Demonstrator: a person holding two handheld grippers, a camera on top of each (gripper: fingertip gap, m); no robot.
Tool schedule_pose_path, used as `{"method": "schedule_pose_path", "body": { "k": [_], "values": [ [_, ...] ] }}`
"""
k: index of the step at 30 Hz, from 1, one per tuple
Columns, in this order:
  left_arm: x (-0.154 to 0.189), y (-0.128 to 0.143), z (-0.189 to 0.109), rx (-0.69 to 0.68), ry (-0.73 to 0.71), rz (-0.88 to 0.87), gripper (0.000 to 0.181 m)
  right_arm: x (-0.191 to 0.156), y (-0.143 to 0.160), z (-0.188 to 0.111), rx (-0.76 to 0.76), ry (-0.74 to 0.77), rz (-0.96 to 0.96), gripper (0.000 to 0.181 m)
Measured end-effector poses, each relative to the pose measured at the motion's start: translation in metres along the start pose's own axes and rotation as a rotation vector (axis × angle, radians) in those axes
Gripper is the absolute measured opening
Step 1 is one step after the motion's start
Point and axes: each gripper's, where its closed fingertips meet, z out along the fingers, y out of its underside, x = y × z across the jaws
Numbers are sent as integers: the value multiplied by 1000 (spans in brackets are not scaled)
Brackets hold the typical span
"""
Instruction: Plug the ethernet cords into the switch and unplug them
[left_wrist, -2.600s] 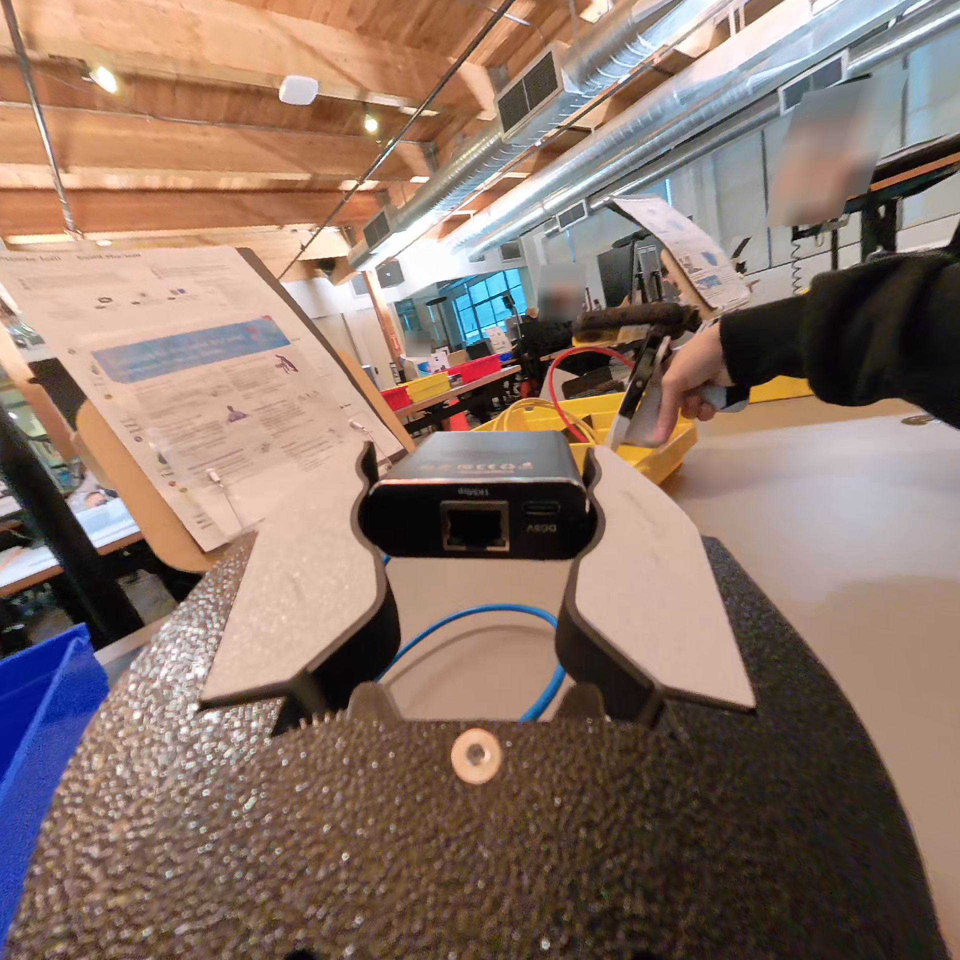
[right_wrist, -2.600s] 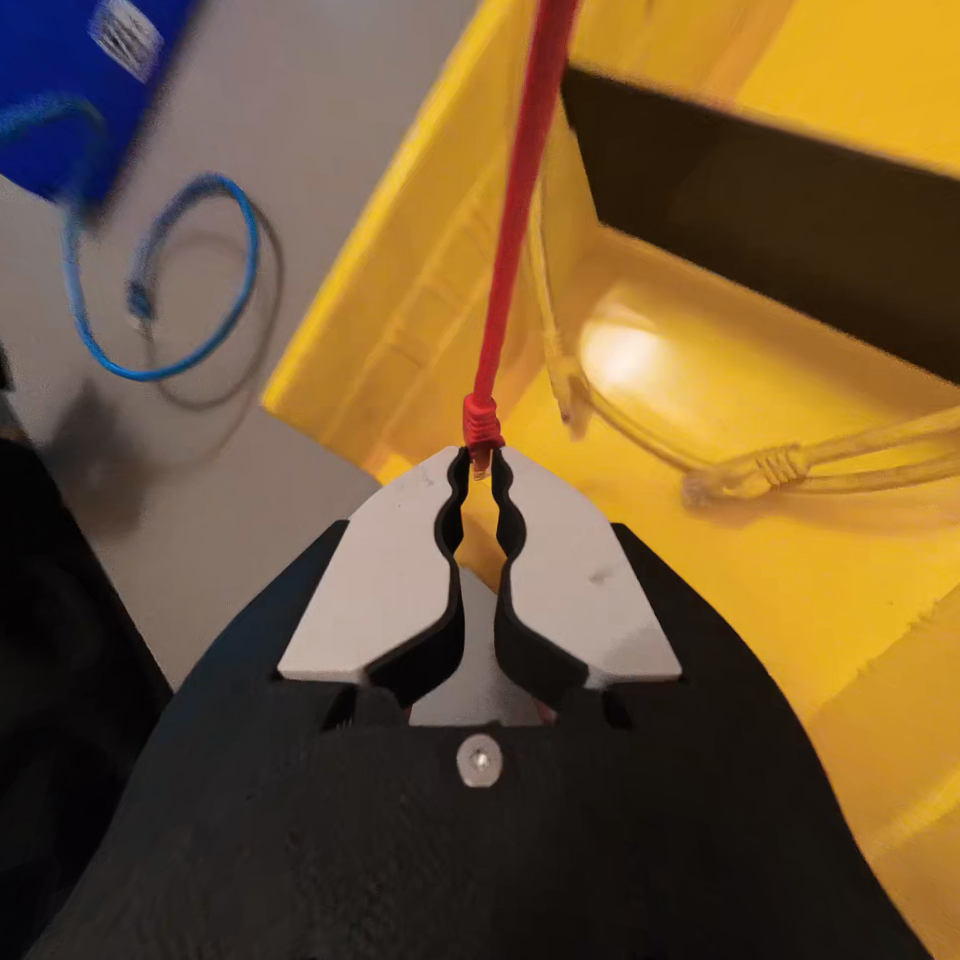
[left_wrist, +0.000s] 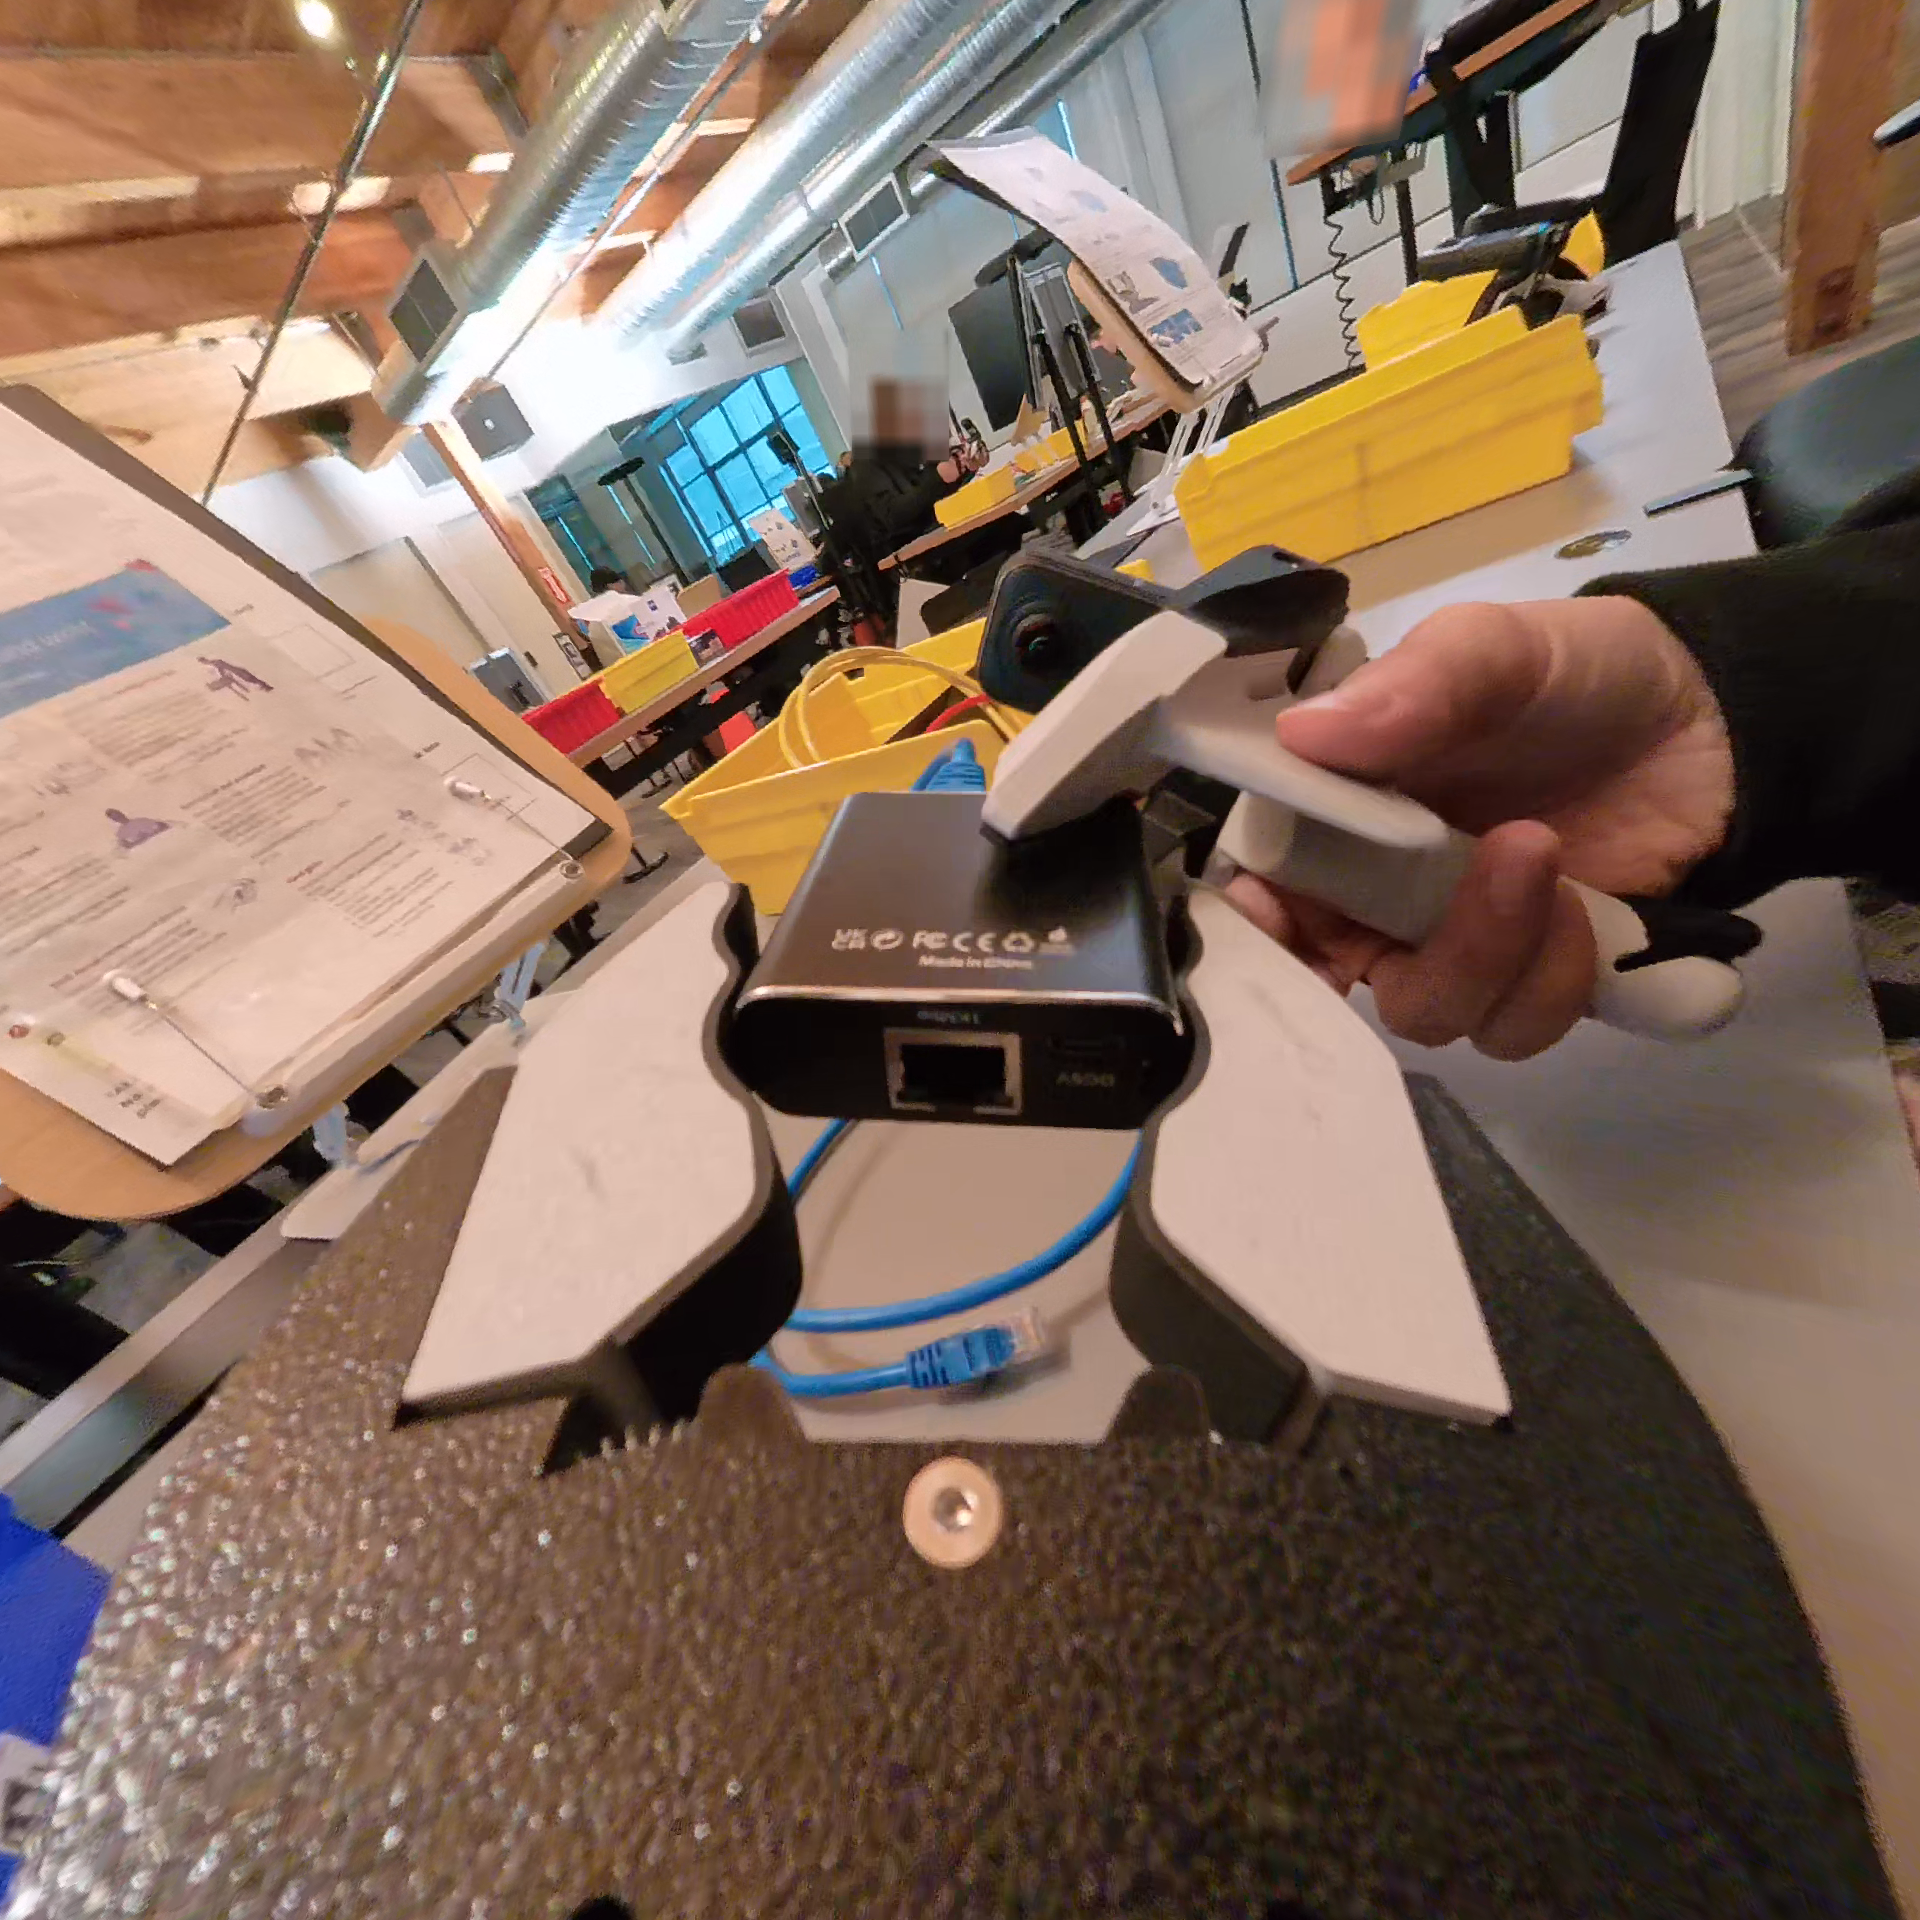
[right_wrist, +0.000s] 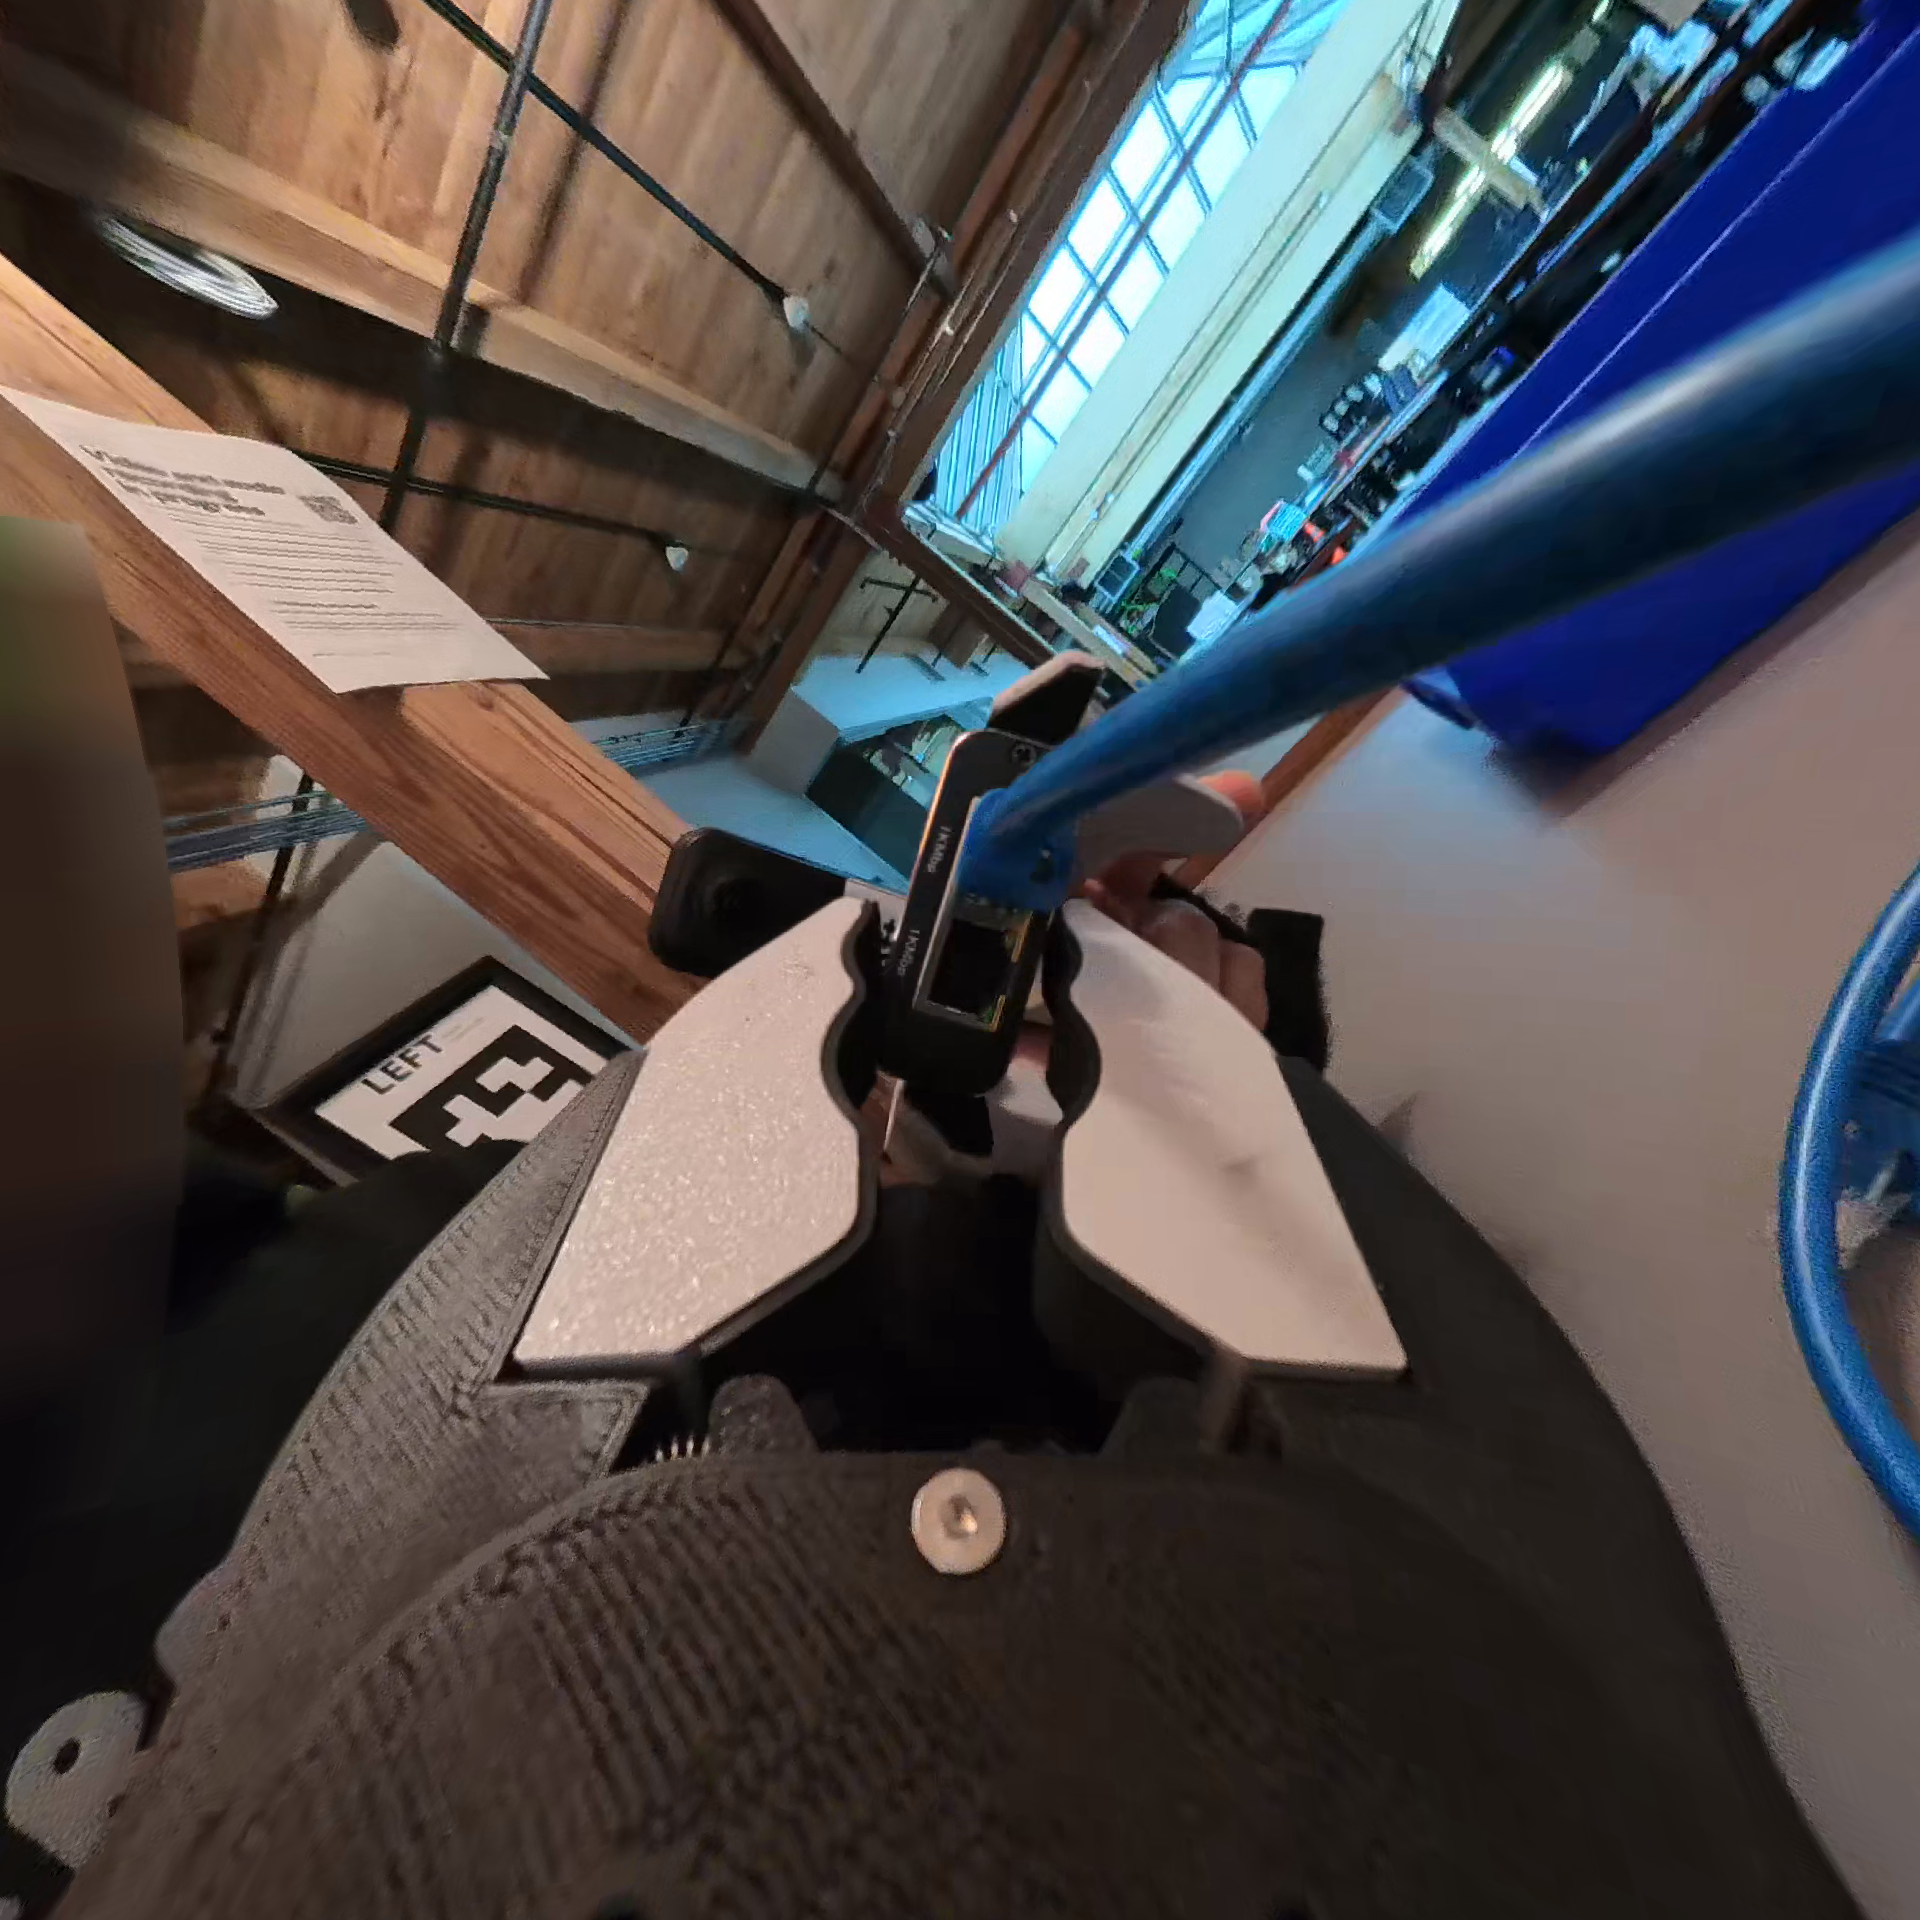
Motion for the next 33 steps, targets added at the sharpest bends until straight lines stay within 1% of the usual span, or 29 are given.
{"method": "schedule_pose_path", "body": {
  "k": [4, 8, 11, 14, 17, 20, 22, 24, 26, 28, 29, 31, 33],
  "values": [
    [1, 6, -1, -39, 1, 84, 74, 4, 5, 0, -62, 78, -87, 28],
    [-2, -3, -6, 12, -29, 106, 73, -1, -2, -1, -31, 101, -86, 26],
    [-5, -6, -9, 44, -55, 126, 64, -2, -8, -3, 8, 104, -70, 26],
    [-6, -1, -7, 12, -54, 106, 63, 1, -9, -5, 9, 125, -79, 26],
    [-6, -4, -6, 10, -54, 85, 64, -2, -11, -5, 23, 97, -79, 27],
    [-9, -8, -7, 36, -48, 4, 64, -7, -14, -4, 34, 86, -123, 30],
    [-14, -9, -10, 53, -55, -31, 64, -11, -22, -8, 81, 76, -131, 36],
    [-19, -9, -13, 65, -62, -51, 64, -4, -30, -16, 123, 118, -118, 36],
    [-19, -9, -14, 64, -60, -46, 64, -1, -36, -21, 161, 120, -102, 29],
    [-17, -9, -12, 55, -58, -29, 64, -3, -41, -21, 205, 104, -81, 30],
    [-16, -8, -11, 46, -59, -18, 64, -5, -40, -20, 206, 88, -75, 29],
    [-15, -6, -9, 30, -60, -1, 64, -4, -36, -16, 183, 108, -76, 30],
    [-15, -5, -8, 26, -65, -4, 64, -3, -37, -15, 202, 129, -89, 25]
  ]
}}
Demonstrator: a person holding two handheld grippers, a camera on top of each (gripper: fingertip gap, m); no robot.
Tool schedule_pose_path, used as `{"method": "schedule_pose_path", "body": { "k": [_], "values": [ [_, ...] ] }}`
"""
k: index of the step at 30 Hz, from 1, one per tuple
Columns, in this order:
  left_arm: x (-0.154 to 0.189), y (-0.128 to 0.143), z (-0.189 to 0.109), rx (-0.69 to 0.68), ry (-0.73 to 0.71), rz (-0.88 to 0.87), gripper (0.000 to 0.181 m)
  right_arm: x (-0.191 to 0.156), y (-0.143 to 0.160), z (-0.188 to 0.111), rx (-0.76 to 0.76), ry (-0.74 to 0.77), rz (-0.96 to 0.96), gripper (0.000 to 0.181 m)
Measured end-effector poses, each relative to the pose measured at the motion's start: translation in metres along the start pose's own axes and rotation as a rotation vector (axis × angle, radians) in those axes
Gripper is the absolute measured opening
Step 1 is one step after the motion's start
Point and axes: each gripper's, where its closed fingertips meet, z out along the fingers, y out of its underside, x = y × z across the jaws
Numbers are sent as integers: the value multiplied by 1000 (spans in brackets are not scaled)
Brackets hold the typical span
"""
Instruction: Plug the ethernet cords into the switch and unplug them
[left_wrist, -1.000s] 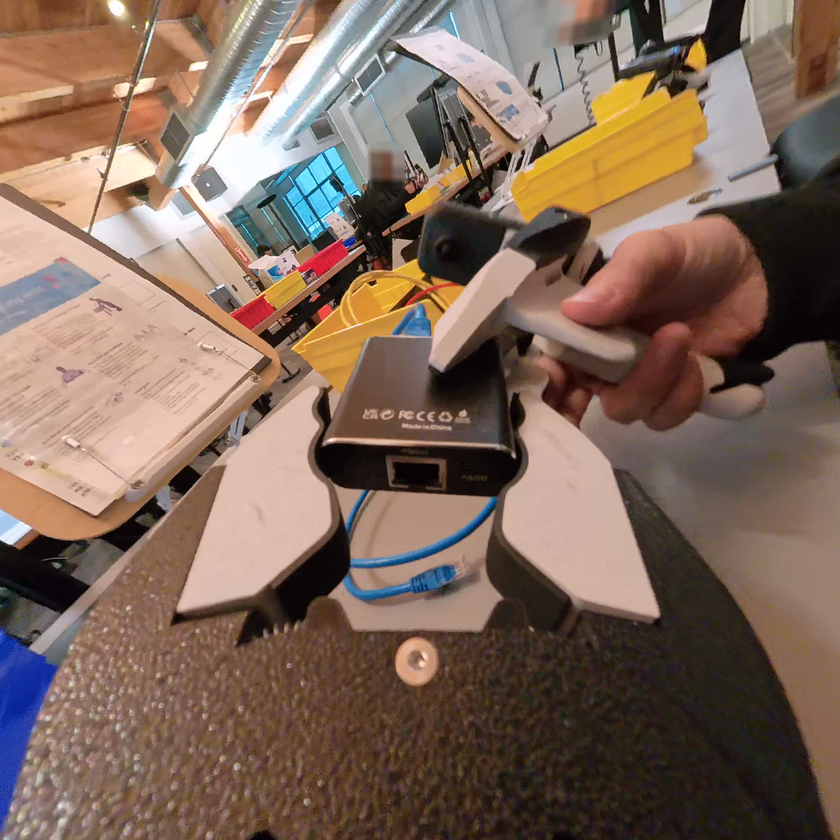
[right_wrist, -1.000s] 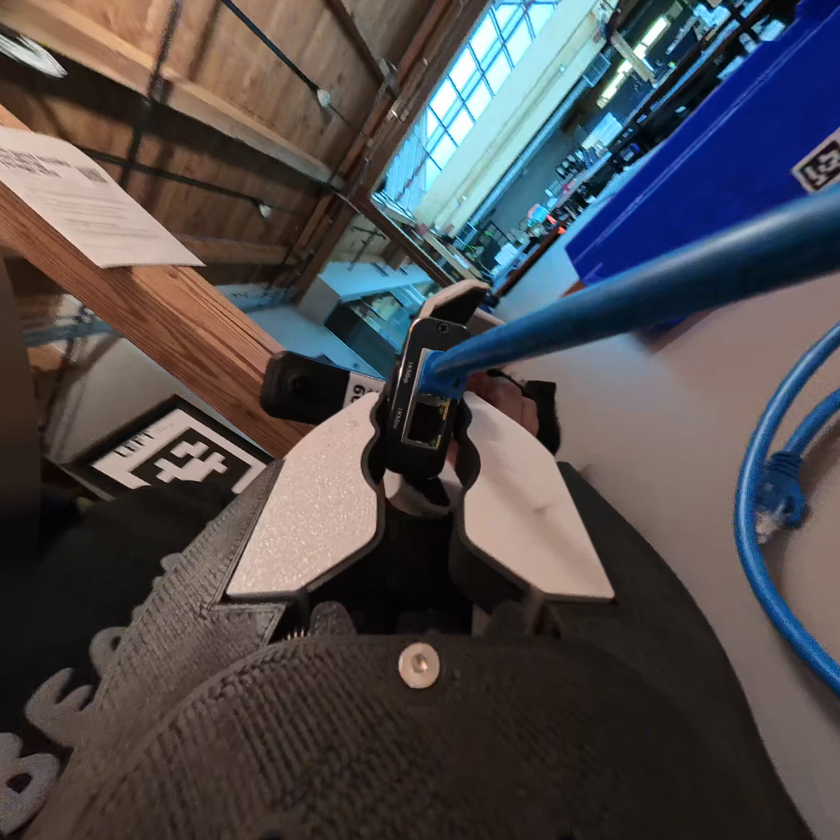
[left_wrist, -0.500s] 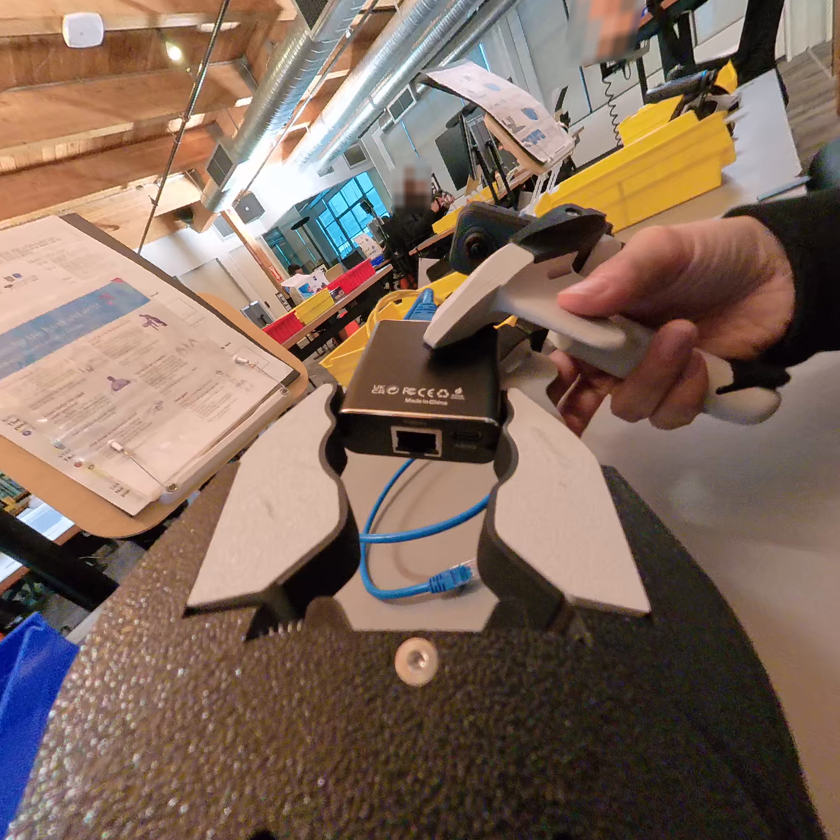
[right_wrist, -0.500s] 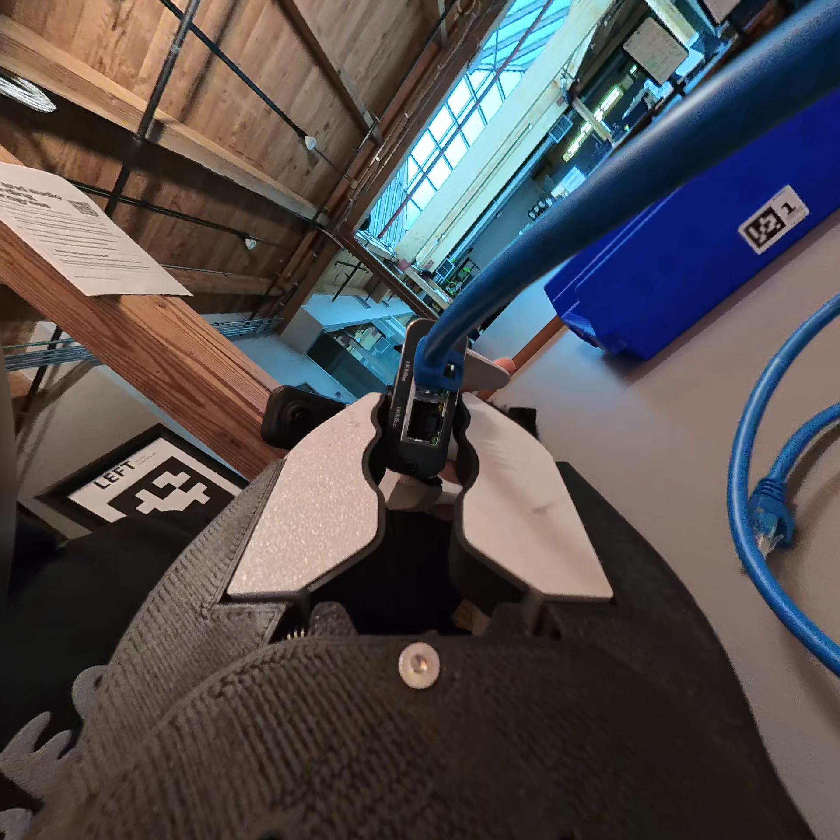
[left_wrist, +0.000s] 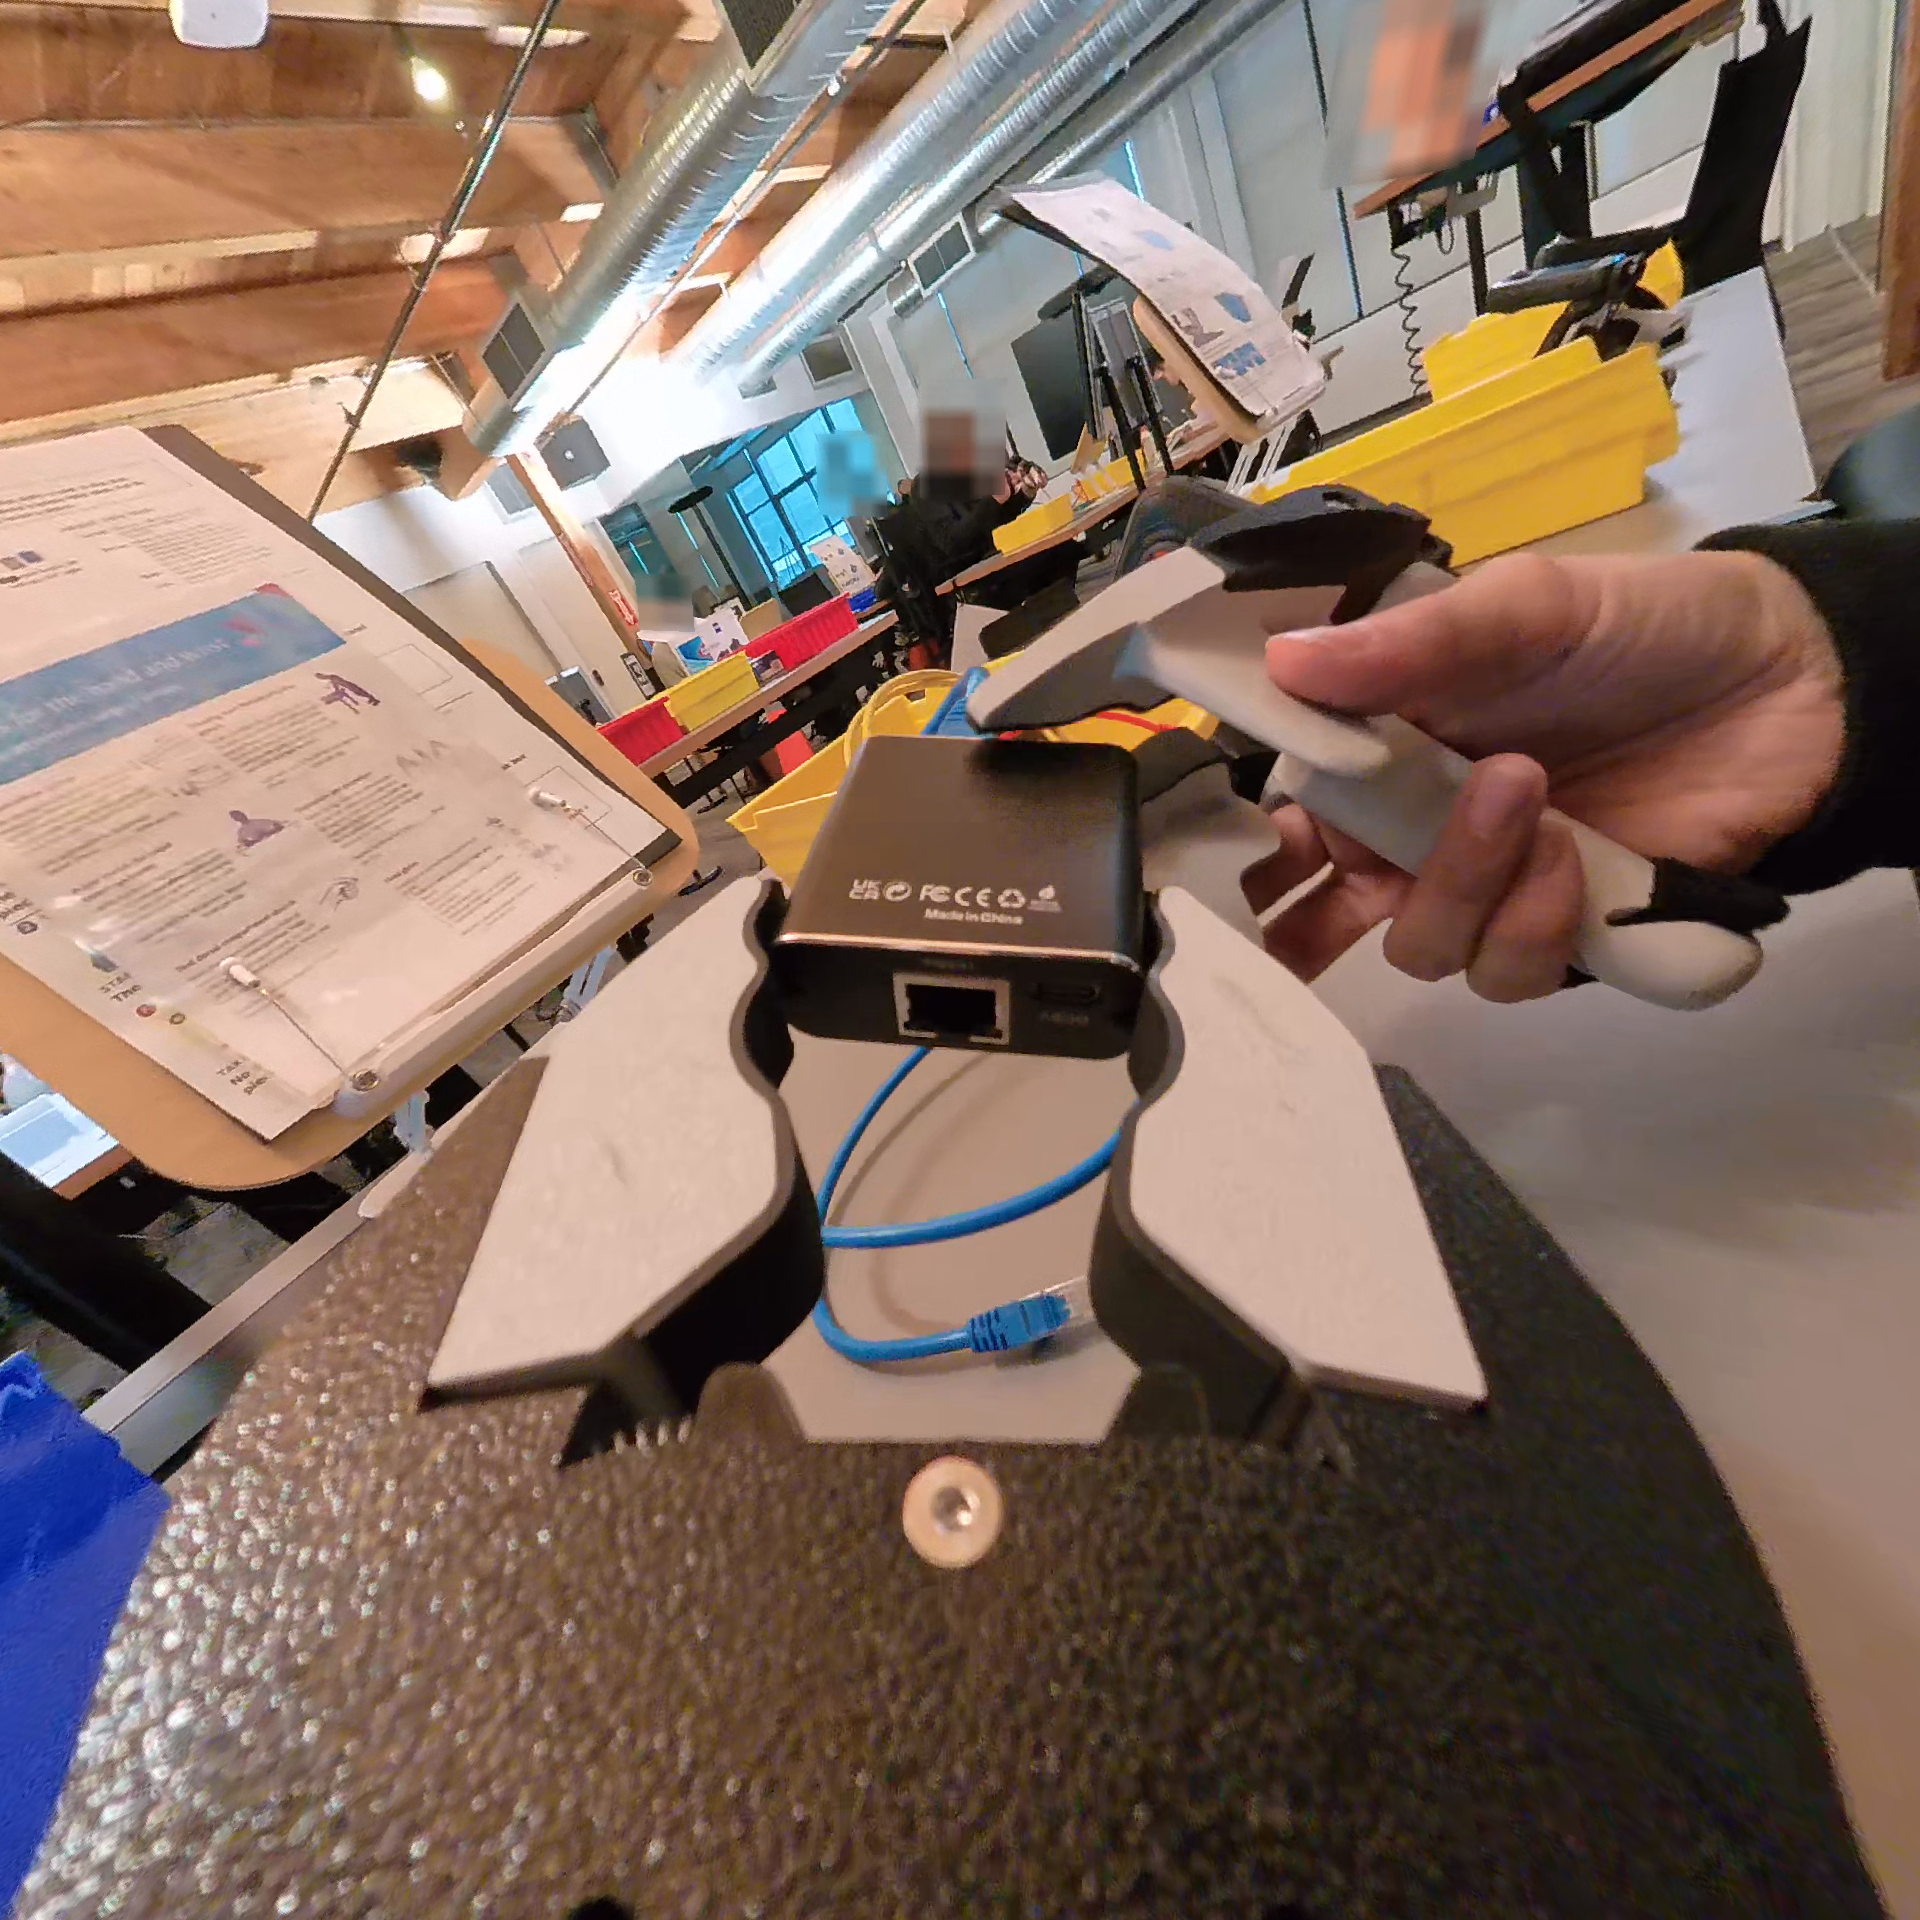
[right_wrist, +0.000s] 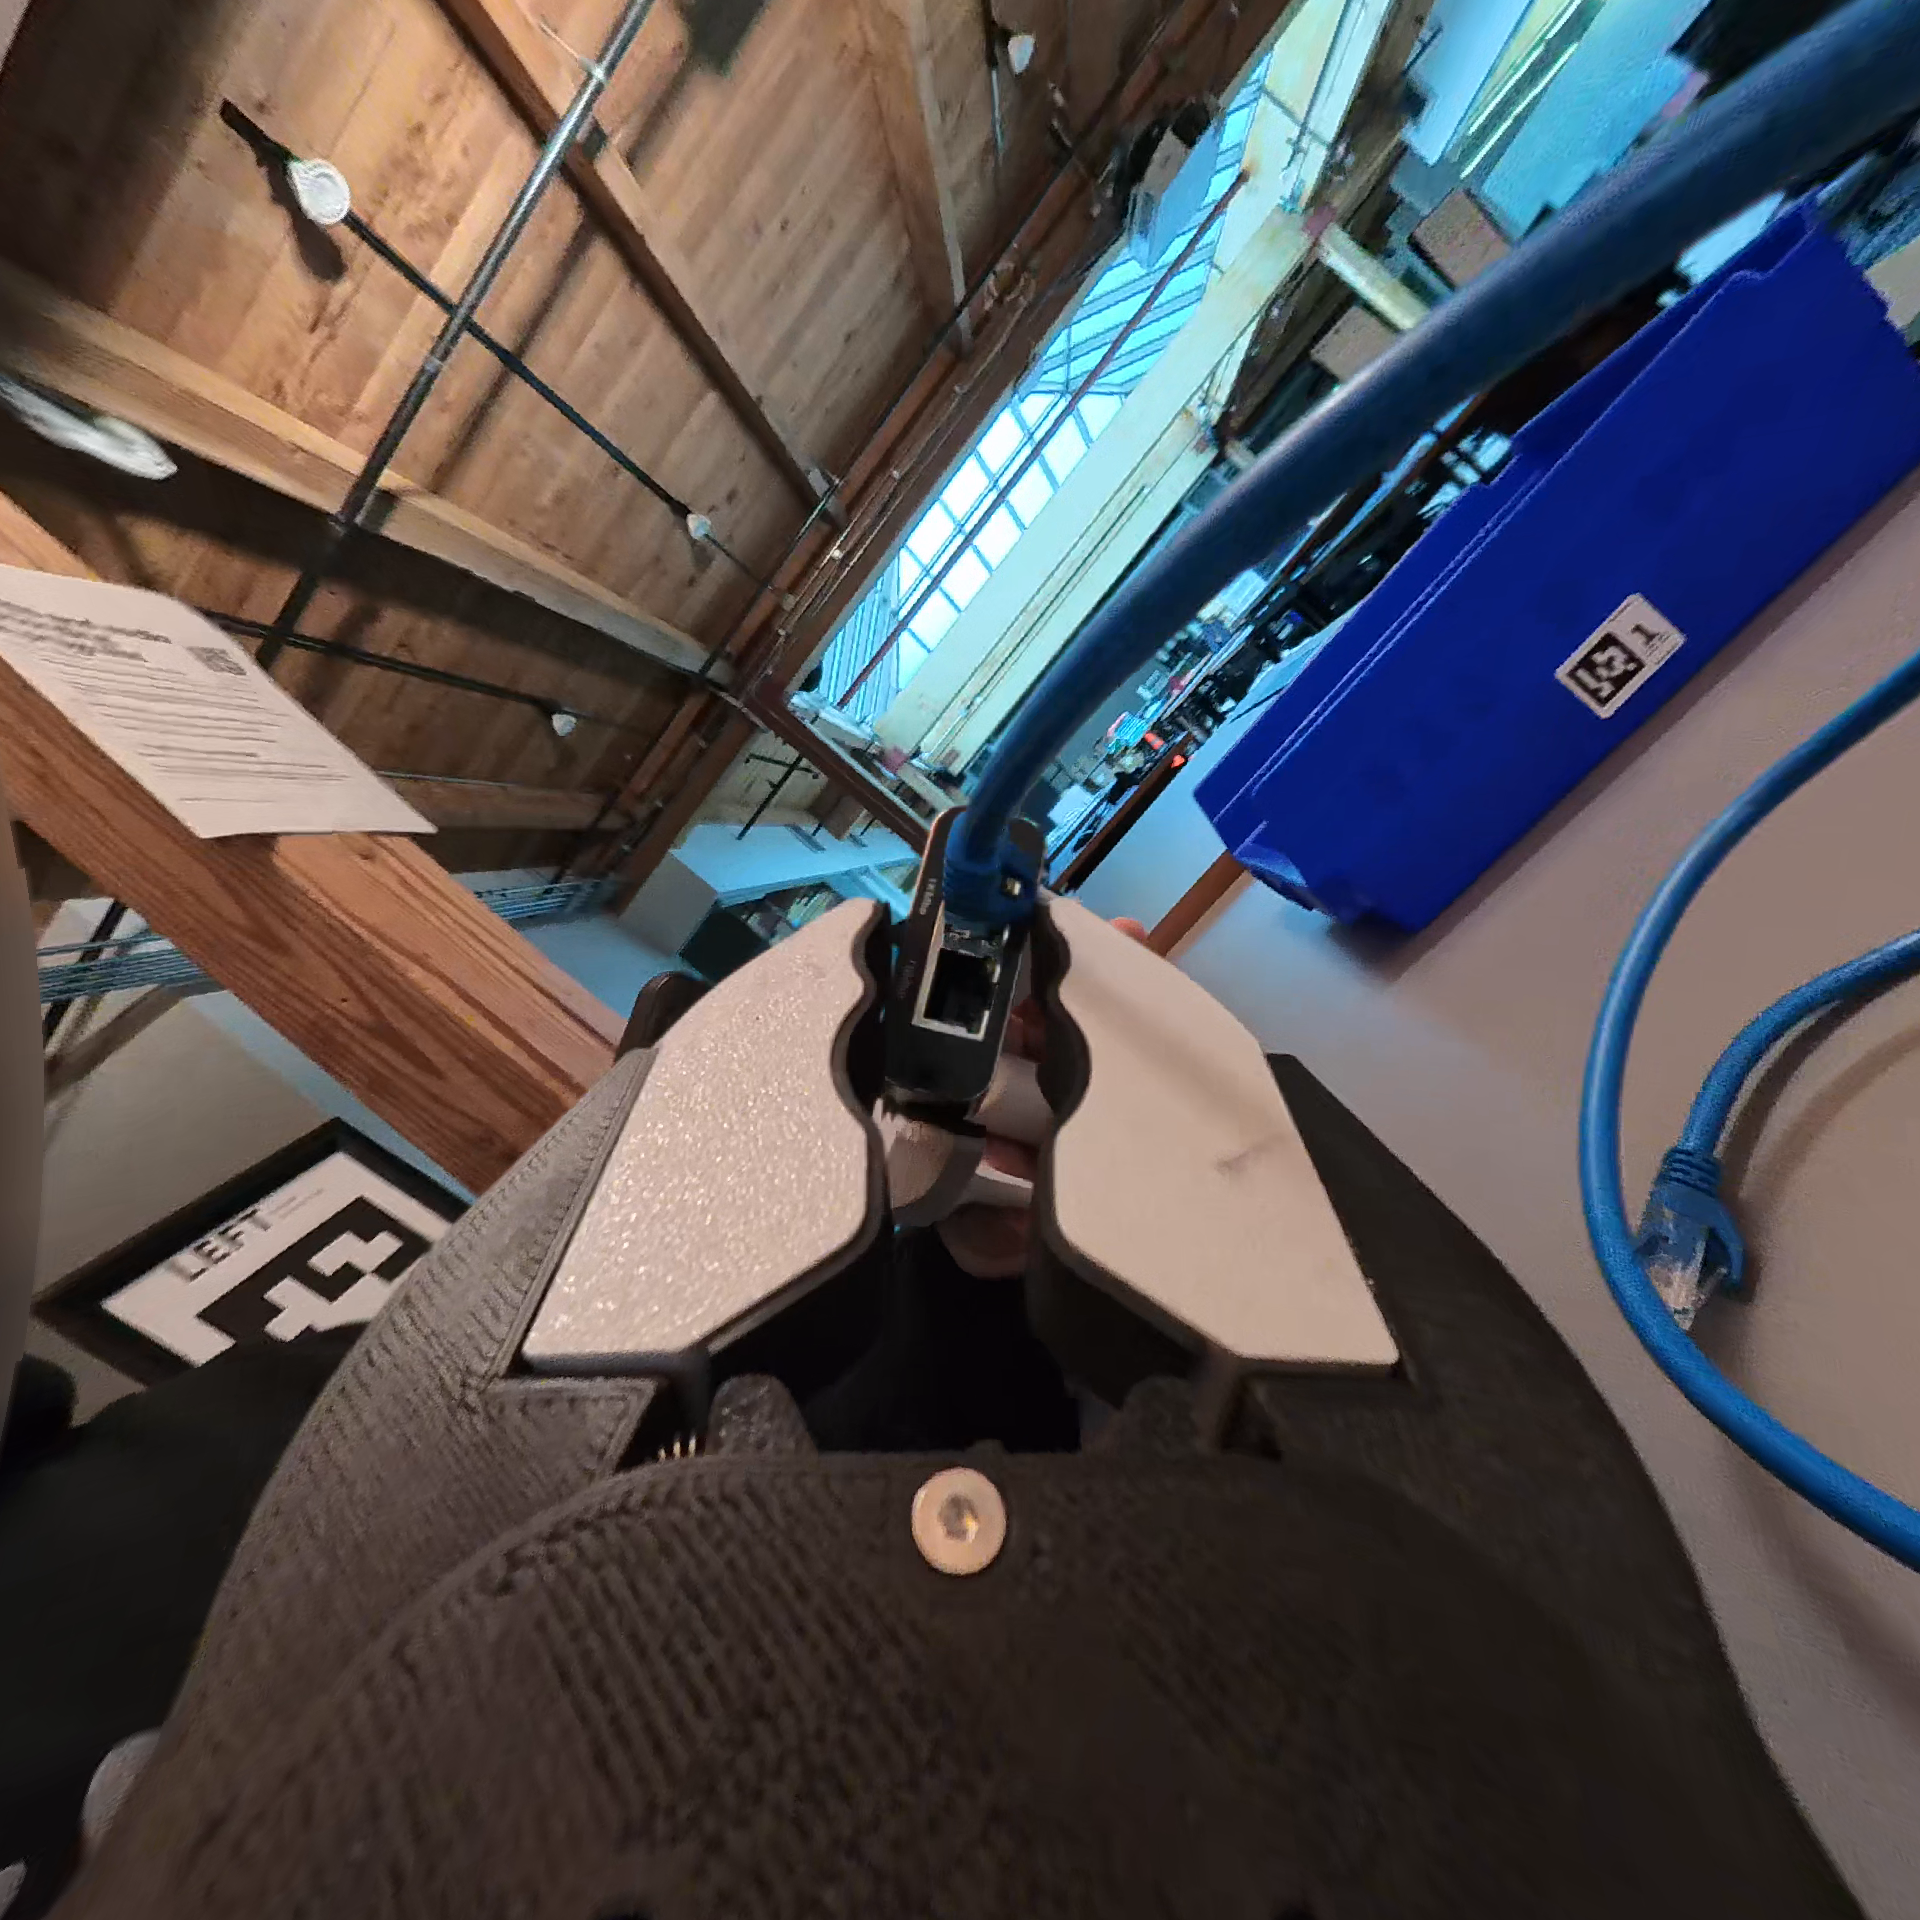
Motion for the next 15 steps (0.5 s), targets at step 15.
{"method": "schedule_pose_path", "body": {
  "k": [15],
  "values": [
    [-3, 6, 7, -52, -86, 14, 63, 13, -10, -3, 209, 62, 119, 21]
  ]
}}
